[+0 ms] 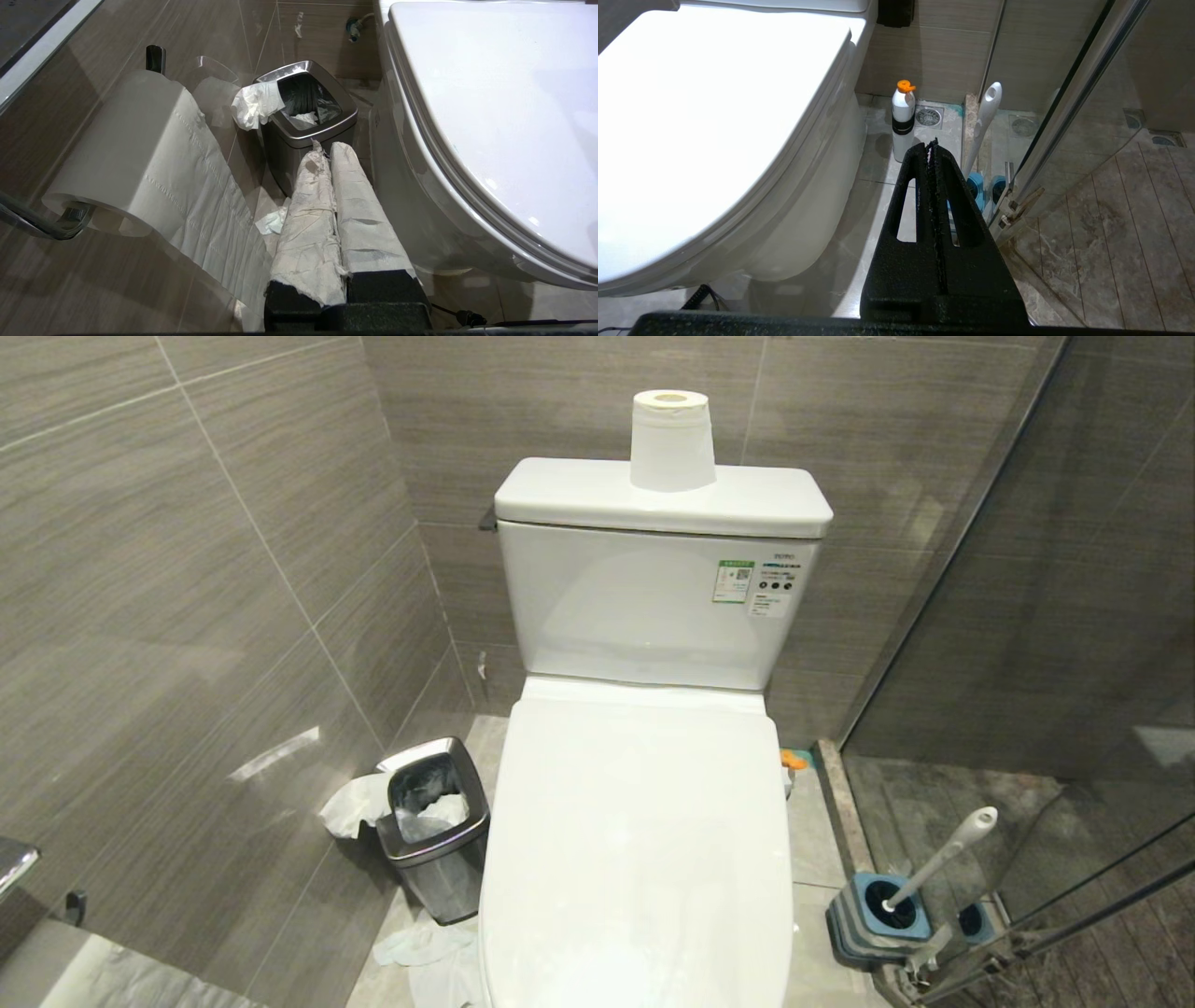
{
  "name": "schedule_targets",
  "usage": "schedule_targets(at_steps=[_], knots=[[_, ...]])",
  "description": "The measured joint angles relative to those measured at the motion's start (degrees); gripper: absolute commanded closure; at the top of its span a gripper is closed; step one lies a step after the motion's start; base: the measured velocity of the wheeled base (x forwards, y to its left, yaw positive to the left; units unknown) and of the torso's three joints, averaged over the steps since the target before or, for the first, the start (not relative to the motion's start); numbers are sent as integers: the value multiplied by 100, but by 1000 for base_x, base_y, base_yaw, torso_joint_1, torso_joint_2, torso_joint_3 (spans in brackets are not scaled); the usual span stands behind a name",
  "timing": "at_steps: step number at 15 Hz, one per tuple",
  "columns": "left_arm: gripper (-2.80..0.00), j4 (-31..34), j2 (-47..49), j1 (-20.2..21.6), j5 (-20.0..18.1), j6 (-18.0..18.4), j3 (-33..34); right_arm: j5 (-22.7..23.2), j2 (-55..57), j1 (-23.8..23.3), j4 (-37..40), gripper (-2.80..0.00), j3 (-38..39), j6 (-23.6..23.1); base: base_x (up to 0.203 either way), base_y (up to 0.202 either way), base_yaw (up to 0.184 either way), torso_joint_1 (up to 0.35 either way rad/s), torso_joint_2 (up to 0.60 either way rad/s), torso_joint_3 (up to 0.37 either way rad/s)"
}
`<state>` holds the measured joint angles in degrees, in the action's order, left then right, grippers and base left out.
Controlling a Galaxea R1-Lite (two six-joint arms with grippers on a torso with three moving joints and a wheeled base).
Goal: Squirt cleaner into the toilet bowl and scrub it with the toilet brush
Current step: Use the left hand to lift the toilet lid slightly
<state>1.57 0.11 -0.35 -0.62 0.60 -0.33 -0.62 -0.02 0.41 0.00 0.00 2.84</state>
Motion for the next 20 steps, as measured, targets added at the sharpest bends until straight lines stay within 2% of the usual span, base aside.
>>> schedule_targets(at_steps=[20], knots=[[0, -1, 0, 2, 2, 0, 0, -2, 0, 0, 0, 0, 0, 5, 0, 0, 0, 0, 0, 0]])
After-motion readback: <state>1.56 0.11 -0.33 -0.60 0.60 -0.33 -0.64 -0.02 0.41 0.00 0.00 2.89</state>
